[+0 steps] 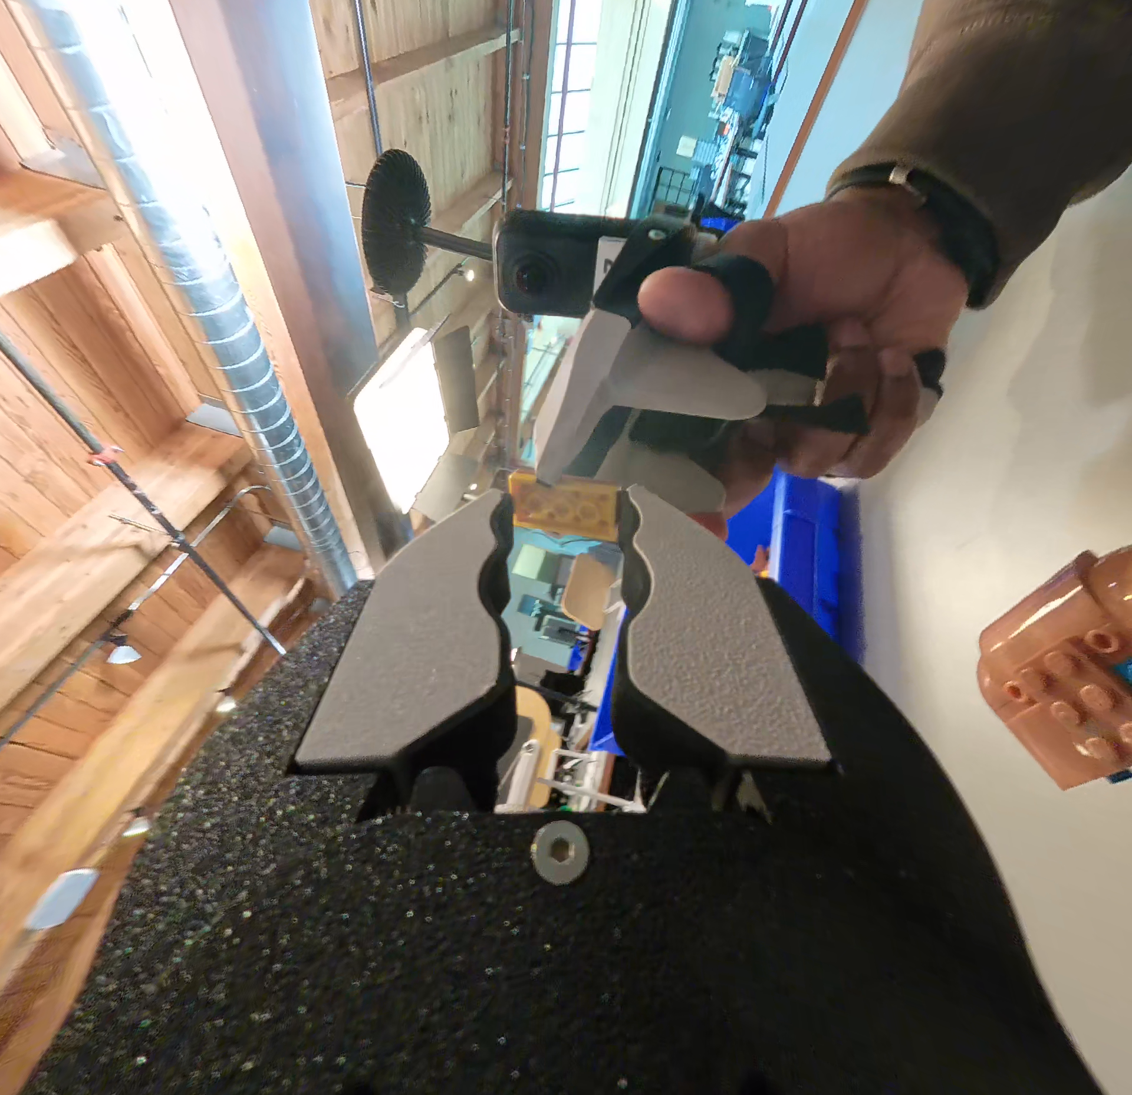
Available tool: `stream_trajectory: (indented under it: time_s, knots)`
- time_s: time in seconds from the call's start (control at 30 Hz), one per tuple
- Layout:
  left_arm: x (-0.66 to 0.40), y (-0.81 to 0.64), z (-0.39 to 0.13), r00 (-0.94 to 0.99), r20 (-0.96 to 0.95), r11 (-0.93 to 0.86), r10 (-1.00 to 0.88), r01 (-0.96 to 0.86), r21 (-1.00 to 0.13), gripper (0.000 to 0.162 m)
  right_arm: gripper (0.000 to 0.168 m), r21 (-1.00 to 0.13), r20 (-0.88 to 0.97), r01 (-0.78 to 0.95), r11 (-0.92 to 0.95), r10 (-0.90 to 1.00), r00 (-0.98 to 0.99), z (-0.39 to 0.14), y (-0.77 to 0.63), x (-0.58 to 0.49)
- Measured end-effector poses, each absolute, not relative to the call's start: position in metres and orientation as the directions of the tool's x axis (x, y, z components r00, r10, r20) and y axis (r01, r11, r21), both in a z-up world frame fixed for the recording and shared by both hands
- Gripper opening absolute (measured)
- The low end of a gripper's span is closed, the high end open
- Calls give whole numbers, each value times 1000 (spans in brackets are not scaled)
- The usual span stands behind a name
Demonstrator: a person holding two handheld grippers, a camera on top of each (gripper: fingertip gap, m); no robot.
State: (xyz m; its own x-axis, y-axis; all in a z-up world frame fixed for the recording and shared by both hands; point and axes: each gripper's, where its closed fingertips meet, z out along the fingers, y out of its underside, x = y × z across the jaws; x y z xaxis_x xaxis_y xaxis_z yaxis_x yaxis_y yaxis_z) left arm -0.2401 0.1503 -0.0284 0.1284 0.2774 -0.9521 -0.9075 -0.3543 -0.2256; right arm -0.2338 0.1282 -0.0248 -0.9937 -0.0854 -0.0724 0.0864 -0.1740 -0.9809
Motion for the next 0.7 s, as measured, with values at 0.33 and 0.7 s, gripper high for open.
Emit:
stream_trajectory:
  time_s: [0.33,0.7]
  knots:
    - [-231,146,-26,363,-891,-190,273,-887,-420,34,16,-979,-72,85,-185,-72,-995,-19,135,-237]
    - [-243,151,-23,837,-484,-15,254,-497,-868,35,16,-979,30,-35,-202,30,-999,-16,139,-244]
